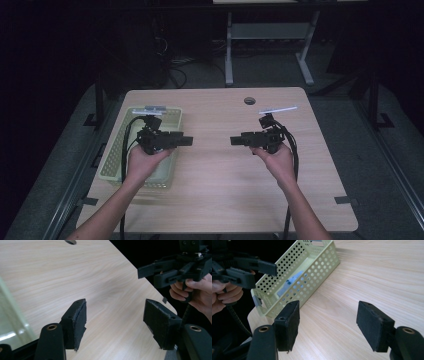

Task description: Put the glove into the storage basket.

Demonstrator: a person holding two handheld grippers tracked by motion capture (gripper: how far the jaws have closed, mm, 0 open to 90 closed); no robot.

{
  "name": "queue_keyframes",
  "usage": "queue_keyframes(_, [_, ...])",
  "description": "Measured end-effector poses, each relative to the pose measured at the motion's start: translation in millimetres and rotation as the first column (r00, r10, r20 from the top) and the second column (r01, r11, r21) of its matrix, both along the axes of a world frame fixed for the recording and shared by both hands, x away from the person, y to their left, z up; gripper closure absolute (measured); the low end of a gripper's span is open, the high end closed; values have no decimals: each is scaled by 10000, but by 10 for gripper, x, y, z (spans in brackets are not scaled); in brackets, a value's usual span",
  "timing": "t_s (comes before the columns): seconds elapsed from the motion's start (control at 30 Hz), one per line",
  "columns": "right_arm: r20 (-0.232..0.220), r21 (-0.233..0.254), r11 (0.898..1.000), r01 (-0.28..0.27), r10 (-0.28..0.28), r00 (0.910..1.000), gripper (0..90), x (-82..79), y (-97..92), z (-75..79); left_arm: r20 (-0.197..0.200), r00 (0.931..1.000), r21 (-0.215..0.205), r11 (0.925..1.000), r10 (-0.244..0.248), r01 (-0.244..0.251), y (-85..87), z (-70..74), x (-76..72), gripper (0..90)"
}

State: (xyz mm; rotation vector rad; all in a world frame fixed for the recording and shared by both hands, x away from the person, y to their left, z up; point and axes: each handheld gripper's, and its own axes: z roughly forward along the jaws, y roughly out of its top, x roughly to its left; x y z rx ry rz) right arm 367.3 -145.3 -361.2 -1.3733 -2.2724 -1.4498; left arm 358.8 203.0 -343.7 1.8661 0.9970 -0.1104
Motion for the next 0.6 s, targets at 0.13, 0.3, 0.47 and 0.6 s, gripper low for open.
queue_keyframes(0.13, [-73,112,9998,139,-138,9999,347,-28,-99,-46,-38,9999,-4,9999,-130,130,-61,-37,-9,348])
queue_keyframes(0.3, [-208,108,9994,332,-330,9992,347,-59,-219,-95,-50,9996,-13,9996,-276,276,-148,-48,-14,348])
queue_keyframes(0.47, [-210,127,9986,512,-509,9985,345,-83,-345,-146,-13,9992,-12,9992,-391,391,-227,-59,-23,340])
queue_keyframes(0.6, [-235,125,9981,601,-598,9979,344,-114,-438,-179,-41,9986,-76,9986,-530,530,-296,-74,-48,340])
